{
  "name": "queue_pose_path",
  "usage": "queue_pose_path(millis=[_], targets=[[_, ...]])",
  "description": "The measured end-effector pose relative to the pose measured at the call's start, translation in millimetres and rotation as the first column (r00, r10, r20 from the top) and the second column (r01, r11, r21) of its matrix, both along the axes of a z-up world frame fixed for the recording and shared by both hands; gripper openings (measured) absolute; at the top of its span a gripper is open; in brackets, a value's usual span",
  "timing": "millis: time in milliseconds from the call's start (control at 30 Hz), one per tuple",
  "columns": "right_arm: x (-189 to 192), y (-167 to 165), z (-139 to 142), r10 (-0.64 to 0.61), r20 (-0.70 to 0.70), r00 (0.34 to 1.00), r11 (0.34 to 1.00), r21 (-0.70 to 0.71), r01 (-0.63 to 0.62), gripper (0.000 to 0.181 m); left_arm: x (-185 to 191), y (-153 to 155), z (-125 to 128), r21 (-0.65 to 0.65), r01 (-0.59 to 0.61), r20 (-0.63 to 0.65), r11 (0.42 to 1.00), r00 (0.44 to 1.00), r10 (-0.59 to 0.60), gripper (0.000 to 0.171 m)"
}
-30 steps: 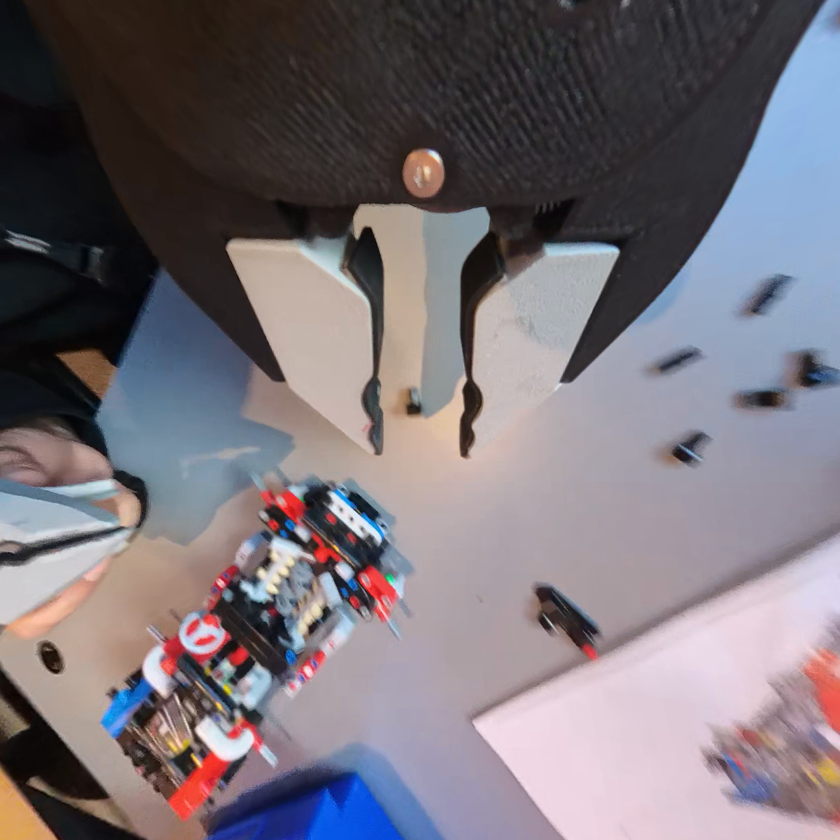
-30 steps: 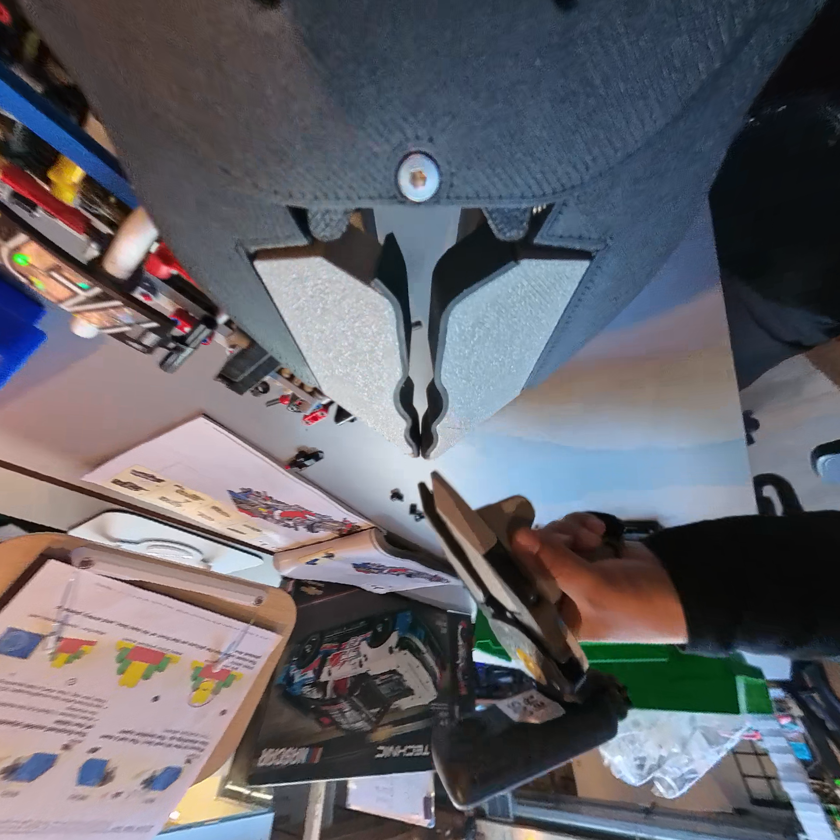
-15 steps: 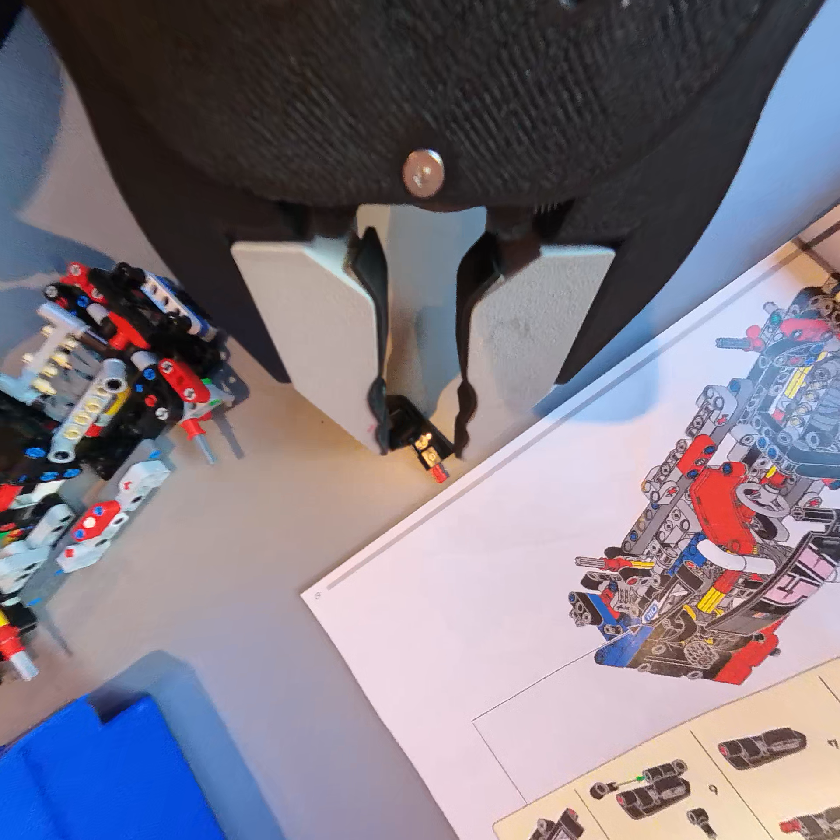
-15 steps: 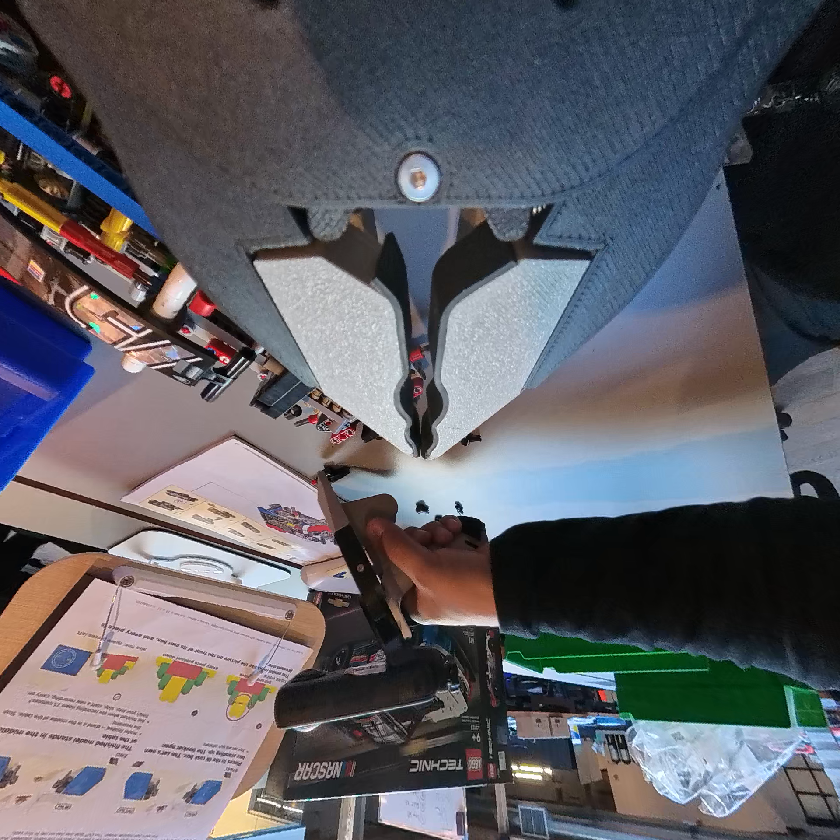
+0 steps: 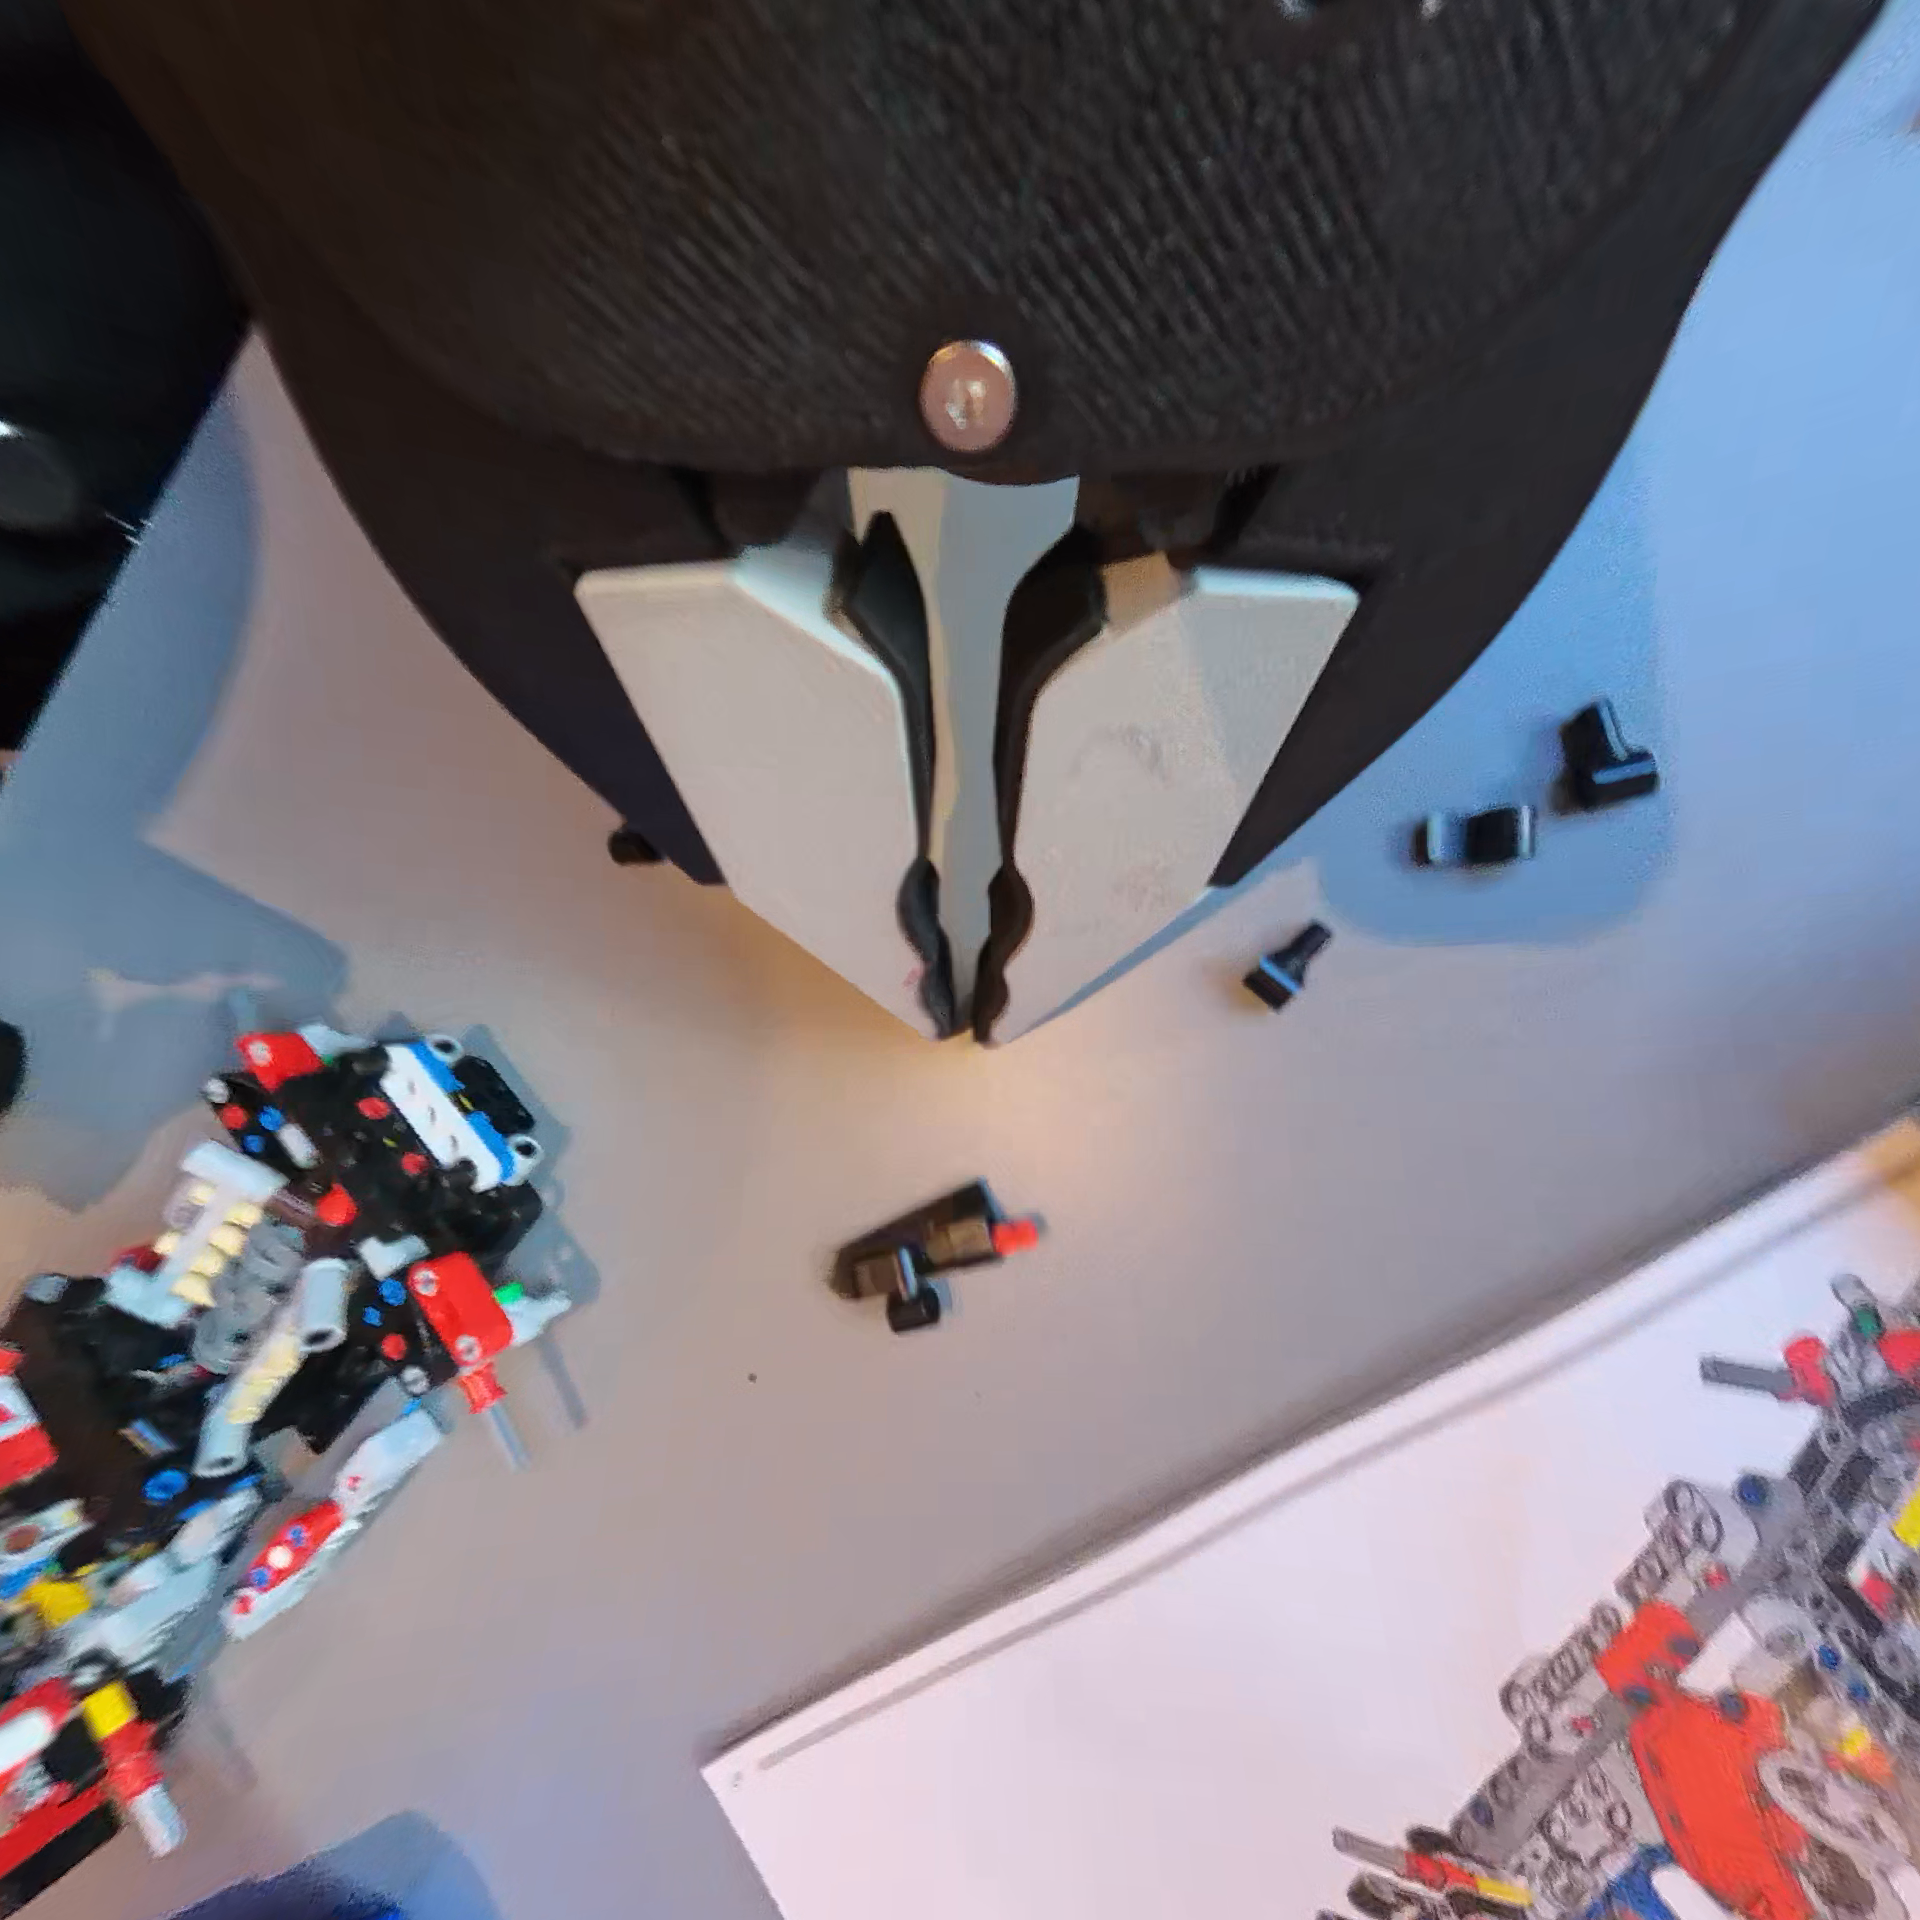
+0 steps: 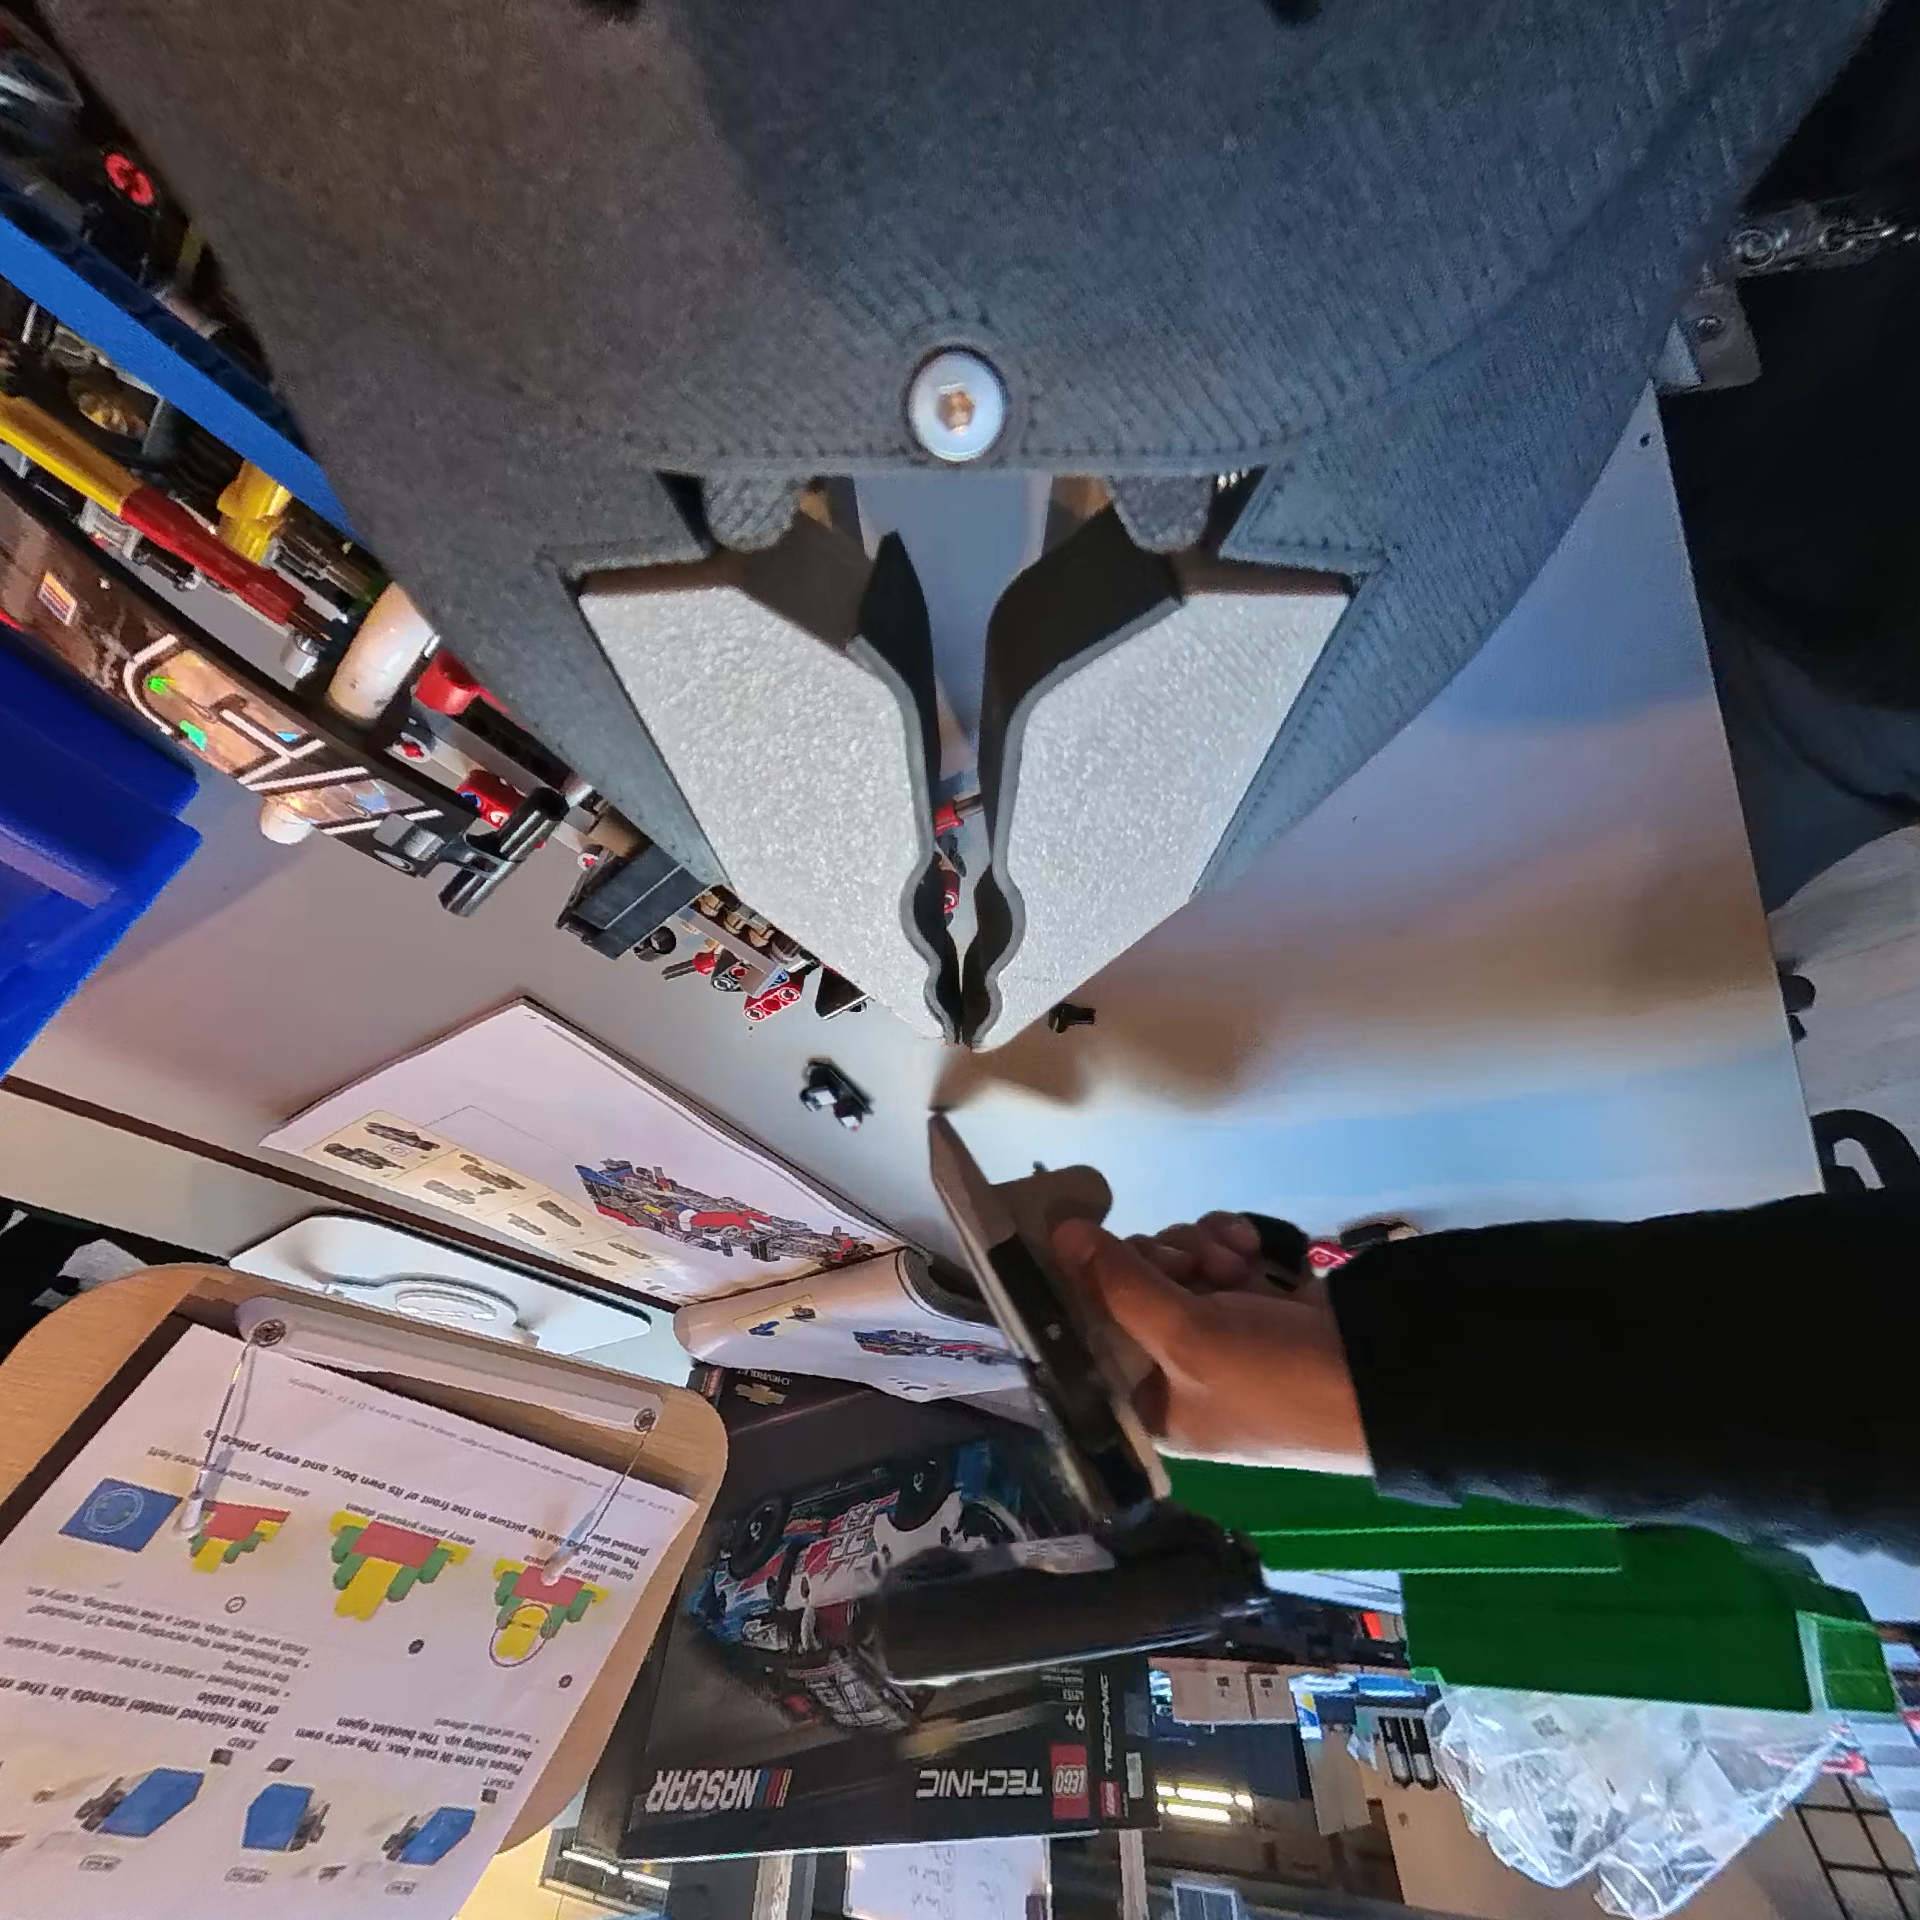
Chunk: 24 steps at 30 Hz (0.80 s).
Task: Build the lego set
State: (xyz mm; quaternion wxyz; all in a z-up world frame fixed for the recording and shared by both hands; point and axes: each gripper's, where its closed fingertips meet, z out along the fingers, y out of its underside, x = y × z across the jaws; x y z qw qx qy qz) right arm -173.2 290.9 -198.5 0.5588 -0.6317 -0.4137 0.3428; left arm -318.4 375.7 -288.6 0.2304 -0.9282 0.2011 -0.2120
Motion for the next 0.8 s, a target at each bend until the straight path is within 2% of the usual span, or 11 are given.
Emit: queue_pose_path(millis=[100,233,367,500,667,800], targets=[[-1,1,-2,-0.006,0.011,1.0,1.0,-0.002,0.006,0.0,-2,-7,12,0.038,-0.002,0.037,0.999,0.999,0.0,0.01],[-2,2,-3,-0.014,0.026,1.0,1.0,0.008,0.014,0.0,10,8,26,0.128,0.05,-0.042,0.99,0.998,-0.045,0.03],[-2,2,-4,-0.02,0.035,0.999,1.0,0.017,0.019,0.0,30,33,9,0.086,0.071,-0.091,0.994,0.994,-0.063,0.043],[-1,2,-3,-0.029,0.034,0.999,0.999,0.031,0.028,0.0,34,45,-1,0.093,0.14,-0.15,0.986,0.981,-0.125,0.017],[-1,1,-2,-0.018,0.024,1.0,1.0,0.022,0.018,0.0,33,24,-1,0.026,0.277,-0.128,0.961,0.954,-0.271,0.014],[-1,0,-1,-0.002,0.011,1.0,1.0,0.009,0.002,0.0,21,-11,0,-0.014,0.323,-0.1,0.946,0.941,-0.323,0.014]])
